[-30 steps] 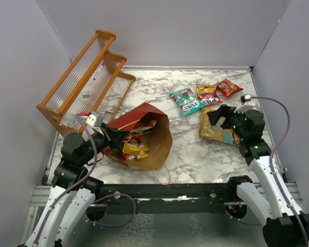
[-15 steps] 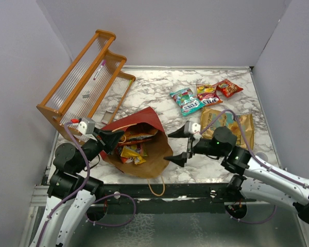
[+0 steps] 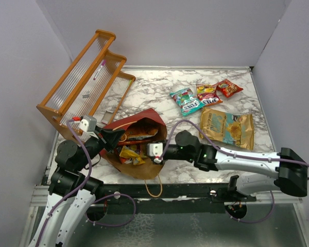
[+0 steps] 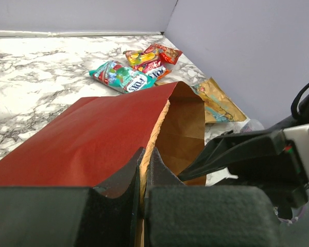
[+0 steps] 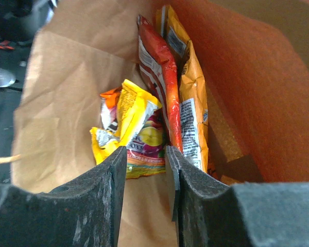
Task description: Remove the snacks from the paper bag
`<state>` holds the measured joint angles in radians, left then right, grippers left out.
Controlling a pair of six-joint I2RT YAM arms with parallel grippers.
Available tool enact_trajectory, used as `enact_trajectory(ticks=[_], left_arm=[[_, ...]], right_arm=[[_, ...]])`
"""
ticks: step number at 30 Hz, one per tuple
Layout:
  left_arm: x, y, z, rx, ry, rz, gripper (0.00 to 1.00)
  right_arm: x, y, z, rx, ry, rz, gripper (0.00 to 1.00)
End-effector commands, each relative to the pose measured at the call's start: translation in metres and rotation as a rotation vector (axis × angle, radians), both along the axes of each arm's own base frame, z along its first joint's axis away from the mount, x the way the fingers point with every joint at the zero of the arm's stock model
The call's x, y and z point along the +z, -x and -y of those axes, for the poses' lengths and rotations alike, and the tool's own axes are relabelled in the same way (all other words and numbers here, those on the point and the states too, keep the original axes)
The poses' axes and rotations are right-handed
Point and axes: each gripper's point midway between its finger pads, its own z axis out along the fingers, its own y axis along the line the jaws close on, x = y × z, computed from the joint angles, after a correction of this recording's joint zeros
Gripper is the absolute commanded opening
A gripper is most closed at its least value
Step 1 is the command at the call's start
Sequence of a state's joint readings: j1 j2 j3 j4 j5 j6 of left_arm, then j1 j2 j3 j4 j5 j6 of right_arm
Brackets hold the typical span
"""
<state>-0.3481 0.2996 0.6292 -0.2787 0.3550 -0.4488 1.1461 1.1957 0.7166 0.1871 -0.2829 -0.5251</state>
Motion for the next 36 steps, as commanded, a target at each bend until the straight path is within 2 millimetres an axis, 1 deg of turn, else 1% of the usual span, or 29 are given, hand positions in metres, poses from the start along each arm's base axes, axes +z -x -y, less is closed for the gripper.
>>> enact_trajectory(ticks=[1,4,10,14,17,19,22,24,28,31,32,36], left_arm=[[0.002,-0.003,-0.003,0.018,-0.008,0.019,0.00],[0.002,-0.003,-0.004,0.021,-0.009,0.018,0.00],[0.005,0.000,-0.004,0.014,-0.005,0.032,0.00],[0.007,0.000,-0.008,0.040,0.002,0.045,0.00],[0.006,0.000,-0.008,0.040,-0.002,0.037,0.00],[0.008,0.001,-0.008,0.040,0.000,0.043,0.00],[0.008,-0.001,-0.010,0.052,0.004,0.048,0.00],[0.006,-0.001,-0.008,0.040,-0.001,0.039,0.00],[0.004,-0.001,-0.004,0.013,-0.009,0.025,0.00],[0.006,0.000,-0.006,0.024,-0.002,0.037,0.00],[0.007,0.000,-0.007,0.032,0.000,0.040,0.00],[0.007,0.000,-0.007,0.030,0.000,0.044,0.00]], right_arm=[[0.023,-0.047,-0.017,-0.234,-0.040,0.161,0.35],[0.029,-0.058,-0.025,-0.271,-0.035,0.173,0.35],[0.014,-0.082,-0.033,-0.364,0.063,0.201,0.33],[0.010,-0.089,-0.042,-0.365,0.095,0.227,0.34],[-0.005,-0.100,-0.047,-0.397,0.143,0.255,0.35],[-0.014,-0.102,-0.051,-0.395,0.164,0.262,0.35],[-0.020,-0.091,-0.053,-0.342,0.150,0.227,0.36],[-0.020,-0.082,-0.053,-0.307,0.115,0.204,0.37],[-0.031,-0.062,-0.057,-0.198,0.118,0.166,0.41],[-0.037,-0.061,-0.056,-0.193,0.130,0.152,0.45],[-0.037,-0.051,-0.060,-0.170,0.131,0.153,0.46],[-0.031,-0.042,-0.060,-0.140,0.124,0.152,0.53]])
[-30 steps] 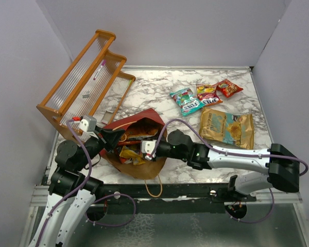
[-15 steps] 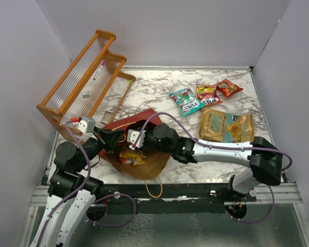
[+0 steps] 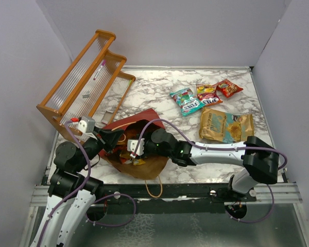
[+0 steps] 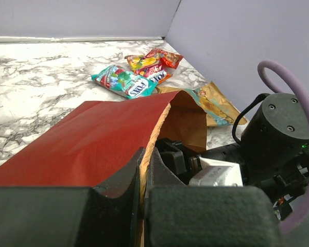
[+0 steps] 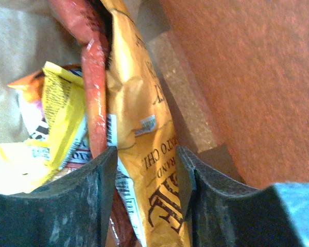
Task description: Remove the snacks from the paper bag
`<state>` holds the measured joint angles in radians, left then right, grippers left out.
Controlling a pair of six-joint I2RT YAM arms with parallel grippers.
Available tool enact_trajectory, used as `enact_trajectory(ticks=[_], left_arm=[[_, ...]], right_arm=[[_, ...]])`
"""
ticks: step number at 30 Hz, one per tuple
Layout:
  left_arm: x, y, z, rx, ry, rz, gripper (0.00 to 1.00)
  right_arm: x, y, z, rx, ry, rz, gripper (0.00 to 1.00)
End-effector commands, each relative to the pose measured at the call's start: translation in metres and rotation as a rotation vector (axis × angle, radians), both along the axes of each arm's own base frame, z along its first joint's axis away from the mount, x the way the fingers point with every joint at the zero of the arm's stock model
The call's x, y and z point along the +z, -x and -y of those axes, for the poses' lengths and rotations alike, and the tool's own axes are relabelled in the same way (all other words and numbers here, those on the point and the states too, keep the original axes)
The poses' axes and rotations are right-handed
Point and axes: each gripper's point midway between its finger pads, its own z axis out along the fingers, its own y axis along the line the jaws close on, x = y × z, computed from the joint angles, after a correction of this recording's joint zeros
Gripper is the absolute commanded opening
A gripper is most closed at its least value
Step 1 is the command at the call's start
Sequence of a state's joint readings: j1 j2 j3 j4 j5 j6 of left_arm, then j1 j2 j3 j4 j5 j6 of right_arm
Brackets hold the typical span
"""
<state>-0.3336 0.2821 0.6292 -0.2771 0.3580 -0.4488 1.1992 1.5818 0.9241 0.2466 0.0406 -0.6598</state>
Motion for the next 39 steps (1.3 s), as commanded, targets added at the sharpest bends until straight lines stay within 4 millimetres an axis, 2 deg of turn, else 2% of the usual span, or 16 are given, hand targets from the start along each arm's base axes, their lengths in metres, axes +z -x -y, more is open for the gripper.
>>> enact_trajectory(ticks=[1,5,9,13,17,22,24,27,35,39], left_arm=[[0.003,-0.001,-0.003,0.013,-0.007,0.025,0.00],[0.005,0.000,-0.003,0.014,-0.004,0.033,0.00],[0.005,0.000,-0.004,0.021,-0.003,0.033,0.00],[0.003,0.000,0.000,-0.006,-0.010,0.023,0.00],[0.004,0.000,-0.002,0.008,-0.006,0.029,0.00],[0.001,-0.002,-0.001,0.000,-0.012,0.015,0.00],[0.001,-0.001,0.001,-0.012,-0.014,0.013,0.00],[0.003,0.001,0.001,-0.013,-0.010,0.026,0.00],[0.001,-0.001,0.001,-0.009,-0.013,0.015,0.00],[0.002,-0.001,-0.001,0.004,-0.009,0.021,0.00]], right_arm=[[0.019,0.025,-0.007,0.090,-0.054,-0.020,0.55],[0.013,0.029,-0.003,0.095,-0.062,-0.023,0.59],[-0.001,0.003,-0.006,-0.013,0.004,0.027,0.58],[-0.008,-0.005,-0.017,-0.013,0.040,0.065,0.57],[0.002,0.000,-0.019,0.010,0.011,0.049,0.57],[0.013,0.028,-0.009,0.112,-0.055,-0.008,0.59],[0.018,0.026,-0.004,0.079,-0.084,-0.025,0.59],[0.030,0.012,-0.001,-0.007,-0.135,0.000,0.59],[0.034,0.002,-0.027,-0.002,-0.151,0.031,0.47],[0.018,0.009,-0.039,0.059,-0.120,0.011,0.45]])
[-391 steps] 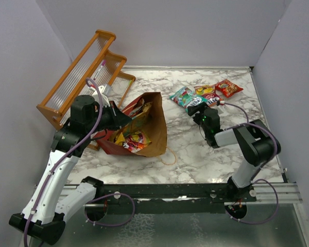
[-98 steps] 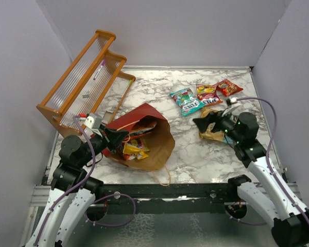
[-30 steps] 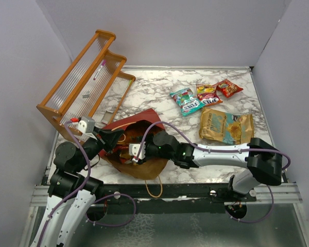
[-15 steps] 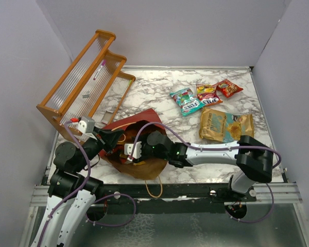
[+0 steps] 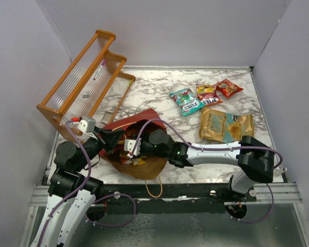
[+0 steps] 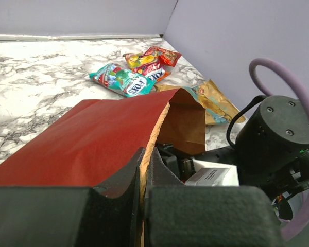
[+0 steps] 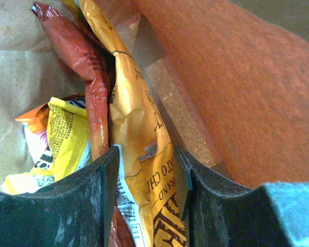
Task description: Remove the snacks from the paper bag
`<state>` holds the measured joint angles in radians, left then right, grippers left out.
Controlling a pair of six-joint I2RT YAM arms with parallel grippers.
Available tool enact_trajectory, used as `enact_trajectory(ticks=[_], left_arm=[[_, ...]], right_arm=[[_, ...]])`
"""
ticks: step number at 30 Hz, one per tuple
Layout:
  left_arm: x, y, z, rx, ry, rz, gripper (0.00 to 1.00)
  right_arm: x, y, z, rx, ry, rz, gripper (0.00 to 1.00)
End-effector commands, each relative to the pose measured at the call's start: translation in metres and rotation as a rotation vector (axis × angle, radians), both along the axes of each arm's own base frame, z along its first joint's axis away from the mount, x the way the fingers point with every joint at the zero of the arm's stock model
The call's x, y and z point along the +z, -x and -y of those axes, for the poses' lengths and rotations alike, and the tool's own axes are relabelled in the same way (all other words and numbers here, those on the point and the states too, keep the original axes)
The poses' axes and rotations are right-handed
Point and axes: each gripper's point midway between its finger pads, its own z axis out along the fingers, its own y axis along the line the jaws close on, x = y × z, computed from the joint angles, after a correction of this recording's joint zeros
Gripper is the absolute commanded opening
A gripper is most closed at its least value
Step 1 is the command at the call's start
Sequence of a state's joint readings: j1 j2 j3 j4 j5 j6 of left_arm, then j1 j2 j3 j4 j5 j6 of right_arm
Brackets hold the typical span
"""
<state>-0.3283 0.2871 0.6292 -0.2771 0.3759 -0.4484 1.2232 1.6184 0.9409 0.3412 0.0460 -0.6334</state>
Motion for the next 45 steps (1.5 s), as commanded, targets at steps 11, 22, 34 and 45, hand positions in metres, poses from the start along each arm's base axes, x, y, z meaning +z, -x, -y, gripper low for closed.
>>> enact_trajectory(ticks=[11,22,34,45], left_arm=[[0.001,-0.002,0.000,-0.004,-0.012,0.015,0.00],[0.000,-0.005,-0.002,0.011,-0.015,0.009,0.00],[-0.001,-0.010,-0.009,0.063,-0.014,0.001,0.00],[-0.002,-0.012,-0.012,0.086,-0.013,-0.007,0.00]], right_arm=[[-0.034,-0.026,-0.026,-0.076,0.072,0.050,0.47],[-0.048,-0.029,-0.031,-0.054,0.123,0.085,0.03],[0.026,0.037,-0.012,0.135,-0.005,-0.086,0.01],[0.115,0.088,0.053,0.247,-0.217,-0.157,0.01]])
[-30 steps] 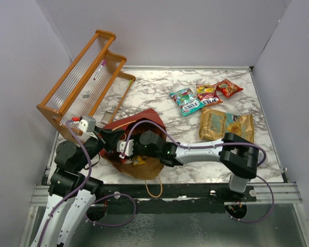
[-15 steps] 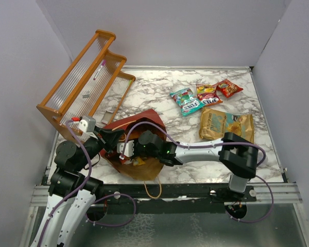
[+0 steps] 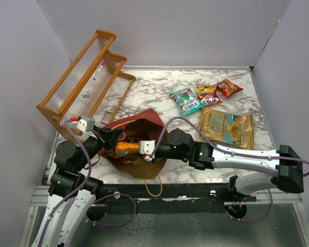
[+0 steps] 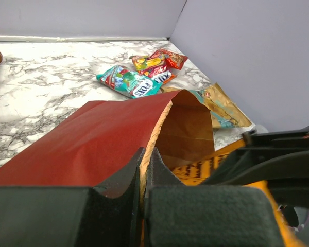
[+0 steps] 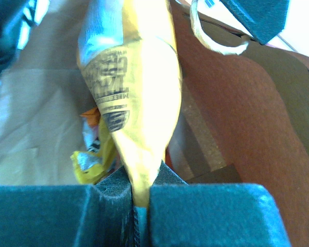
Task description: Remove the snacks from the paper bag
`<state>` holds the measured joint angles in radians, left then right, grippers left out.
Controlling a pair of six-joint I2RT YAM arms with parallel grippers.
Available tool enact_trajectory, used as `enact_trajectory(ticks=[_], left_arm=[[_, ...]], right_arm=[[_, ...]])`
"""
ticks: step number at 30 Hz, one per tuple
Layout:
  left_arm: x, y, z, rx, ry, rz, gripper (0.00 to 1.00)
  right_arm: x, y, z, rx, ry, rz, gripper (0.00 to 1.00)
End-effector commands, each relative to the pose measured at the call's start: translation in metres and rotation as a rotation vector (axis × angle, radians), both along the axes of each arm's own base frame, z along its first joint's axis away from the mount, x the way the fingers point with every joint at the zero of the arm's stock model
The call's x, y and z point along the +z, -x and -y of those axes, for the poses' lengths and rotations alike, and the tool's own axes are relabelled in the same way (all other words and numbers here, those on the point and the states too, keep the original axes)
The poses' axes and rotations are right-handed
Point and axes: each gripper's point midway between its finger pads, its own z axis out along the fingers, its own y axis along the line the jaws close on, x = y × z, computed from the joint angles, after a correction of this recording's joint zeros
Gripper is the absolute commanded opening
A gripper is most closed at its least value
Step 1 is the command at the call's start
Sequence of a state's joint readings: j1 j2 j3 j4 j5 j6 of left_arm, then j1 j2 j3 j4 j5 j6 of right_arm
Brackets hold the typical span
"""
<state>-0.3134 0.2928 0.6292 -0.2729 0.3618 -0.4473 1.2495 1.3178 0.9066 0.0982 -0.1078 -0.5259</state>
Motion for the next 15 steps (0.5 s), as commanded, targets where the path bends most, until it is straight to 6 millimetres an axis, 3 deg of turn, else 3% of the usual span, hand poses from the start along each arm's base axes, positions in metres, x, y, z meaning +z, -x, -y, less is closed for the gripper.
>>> enact_trajectory(ticks=[1,7,15], left_arm=[[-0.003,-0.007,-0.008,0.054,-0.014,-0.009,0.00],[-0.002,-0.007,-0.009,0.062,-0.012,-0.008,0.00],[-0.003,-0.007,-0.009,0.060,-0.014,-0.012,0.00]], right_arm=[[0.069,0.033,0.022,0.096,-0.181,-0.044,0.01],[0.142,0.050,0.058,0.087,-0.342,-0.133,0.01],[0.223,0.039,0.123,-0.099,-0.569,-0.212,0.01]])
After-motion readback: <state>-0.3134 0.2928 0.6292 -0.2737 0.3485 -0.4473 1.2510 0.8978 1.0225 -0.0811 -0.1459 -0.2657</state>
